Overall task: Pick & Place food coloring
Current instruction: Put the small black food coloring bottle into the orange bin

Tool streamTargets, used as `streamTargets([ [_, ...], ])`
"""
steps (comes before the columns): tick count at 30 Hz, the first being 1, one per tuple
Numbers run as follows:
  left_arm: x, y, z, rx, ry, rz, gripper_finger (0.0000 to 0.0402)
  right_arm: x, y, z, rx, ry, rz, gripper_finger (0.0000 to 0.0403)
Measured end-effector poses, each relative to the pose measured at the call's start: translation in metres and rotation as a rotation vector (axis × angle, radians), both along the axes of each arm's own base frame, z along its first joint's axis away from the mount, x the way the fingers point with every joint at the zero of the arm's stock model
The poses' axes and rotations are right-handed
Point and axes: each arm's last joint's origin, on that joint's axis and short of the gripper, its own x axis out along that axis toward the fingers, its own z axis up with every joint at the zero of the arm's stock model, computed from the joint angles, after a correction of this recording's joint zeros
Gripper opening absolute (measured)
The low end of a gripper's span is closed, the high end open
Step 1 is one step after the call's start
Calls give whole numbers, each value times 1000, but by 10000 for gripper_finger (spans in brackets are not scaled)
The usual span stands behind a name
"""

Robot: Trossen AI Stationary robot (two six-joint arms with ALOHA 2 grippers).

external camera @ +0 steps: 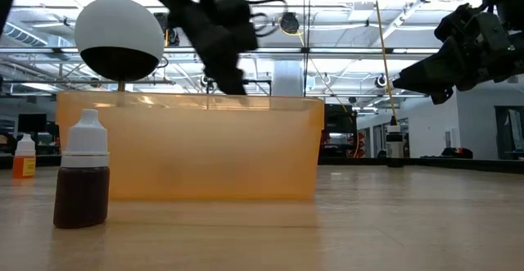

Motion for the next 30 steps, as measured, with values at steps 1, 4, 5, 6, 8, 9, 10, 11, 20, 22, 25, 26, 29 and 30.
streamTargets([
  [1, -11, 1, 2, -14, -19, 17, 159, 0, 0, 0, 0, 3, 0, 130],
  [4, -43, -4, 4, -15, -93, 72, 159, 0, 0, 0, 0, 3, -1, 130],
  [5, -53, -7, 5, -2, -134, 85, 159, 0, 0, 0, 0, 3, 0, 130],
  [6, -62, -10, 7, 13, -184, 96, 159, 0, 0, 0, 0, 2, 0, 130],
  [8, -81, -17, 8, 28, -277, 111, 159, 0, 0, 0, 0, 1, 0, 130],
  [9, -89, -20, 9, 39, -335, 116, 159, 0, 0, 0, 0, 1, 0, 130],
  [10, -97, -24, 10, 48, -395, 124, 159, 0, 0, 0, 0, 0, 0, 130],
  [11, -105, -28, 11, 52, -450, 131, 159, 0, 0, 0, 0, -1, 0, 130],
  [20, -166, -55, -5, 54, -772, 203, 159, 0, 0, 1, 1, -11, 0, 130],
  [22, -175, -57, -10, 63, -784, 249, 159, 1, 0, 4, 14, -43, 0, 130],
  [25, -186, -60, -16, 59, -808, 281, 159, 1, 0, 8, 100, -102, -13, 130],
  [26, -189, -61, -18, 58, -813, 282, 159, 1, 0, 10, 110, -122, -20, 130],
  [29, -197, -64, -21, 61, -829, 283, 159, 1, -1, 13, 94, -151, -36, 130],
  [30, -199, -65, -22, 67, -831, 288, 159, 1, -1, 13, 88, -152, -35, 130],
])
